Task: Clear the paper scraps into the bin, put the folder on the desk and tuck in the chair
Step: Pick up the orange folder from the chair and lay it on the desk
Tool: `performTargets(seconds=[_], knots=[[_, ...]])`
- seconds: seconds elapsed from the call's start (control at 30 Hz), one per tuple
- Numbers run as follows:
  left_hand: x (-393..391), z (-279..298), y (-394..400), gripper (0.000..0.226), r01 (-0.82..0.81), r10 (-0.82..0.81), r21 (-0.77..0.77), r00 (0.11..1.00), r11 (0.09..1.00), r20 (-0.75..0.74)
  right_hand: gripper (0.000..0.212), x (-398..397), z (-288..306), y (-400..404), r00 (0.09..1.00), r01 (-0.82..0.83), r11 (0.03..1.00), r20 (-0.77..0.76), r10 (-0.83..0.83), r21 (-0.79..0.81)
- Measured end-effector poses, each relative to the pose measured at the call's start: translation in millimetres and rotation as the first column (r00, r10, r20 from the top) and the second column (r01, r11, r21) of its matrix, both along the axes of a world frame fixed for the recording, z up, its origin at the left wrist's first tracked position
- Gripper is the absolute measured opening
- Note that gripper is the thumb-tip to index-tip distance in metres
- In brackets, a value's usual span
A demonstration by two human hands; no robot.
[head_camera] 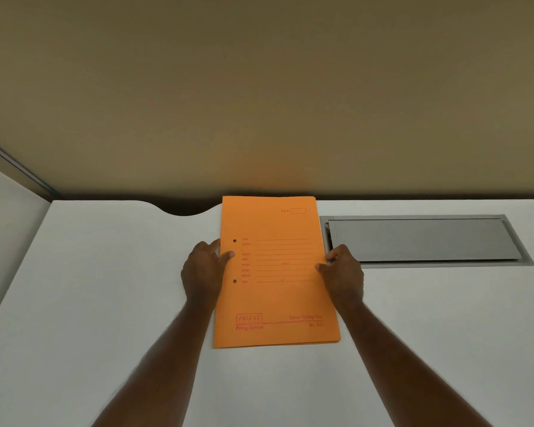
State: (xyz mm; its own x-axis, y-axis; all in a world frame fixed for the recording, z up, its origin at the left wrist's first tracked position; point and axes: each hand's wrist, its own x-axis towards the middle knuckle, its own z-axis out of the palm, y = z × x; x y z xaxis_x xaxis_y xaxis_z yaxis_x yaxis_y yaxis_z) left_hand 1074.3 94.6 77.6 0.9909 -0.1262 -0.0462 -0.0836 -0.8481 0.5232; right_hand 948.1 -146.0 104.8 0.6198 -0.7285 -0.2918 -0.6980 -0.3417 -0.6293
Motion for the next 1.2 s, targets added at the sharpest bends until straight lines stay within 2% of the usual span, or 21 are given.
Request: performTargets(seconds=[0.2, 0.3, 0.37, 0.47, 0.57, 0.7, 0.83, 1.03, 1.2], knots=[[-2.2, 11.5, 0.6, 0.062, -0.039, 0.04, -0.056, 0.999, 0.998, 0.018, 0.005, 1.3, 7.0, 1.5, 0.999, -0.046, 0.998, 0.008, 0.047, -0.047], [-4.9, 25.0, 2.9, 0.059, 0.002, 0.009, -0.119, 0.996, 0.993, 0.091, 0.006, 0.4, 17.6, 3.9, 0.979, -0.18, 0.962, 0.052, 0.195, -0.204], [-5.8, 37.2, 5.8, 0.058, 0.076, -0.06, -0.093, 0.985, 0.993, 0.162, 0.017, 0.5, 28.8, 8.9, 0.936, -0.297, 0.89, 0.076, 0.343, -0.346], [-6.7, 63.8, 10.7, 0.059, 0.209, -0.209, 0.033, 0.924, 0.977, 0.32, 0.042, 4.8, 55.9, 19.7, 0.862, -0.41, 0.765, 0.064, 0.503, -0.496], [-15.1, 98.7, 15.2, 0.063, 0.293, -0.315, 0.114, 0.881, 0.949, 0.354, 0.059, 8.2, 88.4, 33.9, 0.812, -0.462, 0.648, 0.004, 0.583, -0.605], [-38.8, 151.8, 29.0, 0.066, 0.308, -0.33, 0.121, 0.851, 0.944, 0.409, 0.067, -0.2, 136.0, 62.1, 0.791, -0.455, 0.561, -0.024, 0.611, -0.692], [-74.3, 198.4, 50.7, 0.066, 0.339, -0.346, 0.1, 0.816, 0.935, 0.463, 0.069, -25.0, 181.8, 95.0, 0.777, -0.432, 0.514, -0.017, 0.629, -0.741], [-137.9, 256.1, 98.0, 0.069, 0.38, -0.341, 0.022, 0.801, 0.925, 0.492, 0.071, -91.2, 239.2, 153.8, 0.797, -0.34, 0.524, 0.056, 0.601, -0.781], [-201.7, 287.4, 139.0, 0.069, 0.393, -0.34, 0.006, 0.786, 0.919, 0.516, 0.072, -160.2, 264.1, 196.7, 0.833, -0.271, 0.558, 0.099, 0.544, -0.785]])
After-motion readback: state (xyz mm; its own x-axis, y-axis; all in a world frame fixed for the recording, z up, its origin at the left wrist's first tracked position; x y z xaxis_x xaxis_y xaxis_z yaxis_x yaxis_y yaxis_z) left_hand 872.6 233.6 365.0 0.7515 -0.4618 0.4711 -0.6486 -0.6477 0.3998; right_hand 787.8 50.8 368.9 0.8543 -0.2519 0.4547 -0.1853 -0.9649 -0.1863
